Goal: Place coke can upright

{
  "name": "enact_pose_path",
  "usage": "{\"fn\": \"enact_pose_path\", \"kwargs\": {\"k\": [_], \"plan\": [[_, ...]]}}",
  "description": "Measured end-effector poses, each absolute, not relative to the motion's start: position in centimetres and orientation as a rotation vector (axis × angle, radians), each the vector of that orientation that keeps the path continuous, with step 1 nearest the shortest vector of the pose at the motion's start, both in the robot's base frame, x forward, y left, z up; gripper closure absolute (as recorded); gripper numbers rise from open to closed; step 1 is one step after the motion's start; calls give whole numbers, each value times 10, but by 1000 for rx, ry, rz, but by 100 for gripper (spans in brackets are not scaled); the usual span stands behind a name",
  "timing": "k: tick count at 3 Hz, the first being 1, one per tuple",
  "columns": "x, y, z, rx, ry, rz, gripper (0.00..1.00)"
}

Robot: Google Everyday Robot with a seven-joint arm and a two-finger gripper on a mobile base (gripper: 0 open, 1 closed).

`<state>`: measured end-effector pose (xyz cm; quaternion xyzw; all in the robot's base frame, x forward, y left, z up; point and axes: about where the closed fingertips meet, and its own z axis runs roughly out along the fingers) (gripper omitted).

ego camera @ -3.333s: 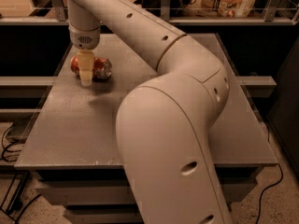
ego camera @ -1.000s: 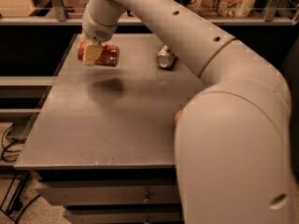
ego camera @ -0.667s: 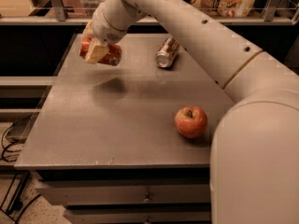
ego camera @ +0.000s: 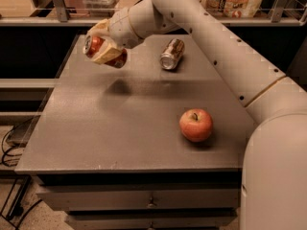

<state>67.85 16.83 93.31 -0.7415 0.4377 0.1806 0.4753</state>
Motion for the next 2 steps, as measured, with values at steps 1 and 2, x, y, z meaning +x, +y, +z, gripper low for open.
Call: {"fn": "enact_pose_path", "kwargs": {"k": [1, 2], "plan": [[674, 160, 940, -1770, 998, 575, 100], [664, 150, 948, -1754, 963, 668, 100]]}}
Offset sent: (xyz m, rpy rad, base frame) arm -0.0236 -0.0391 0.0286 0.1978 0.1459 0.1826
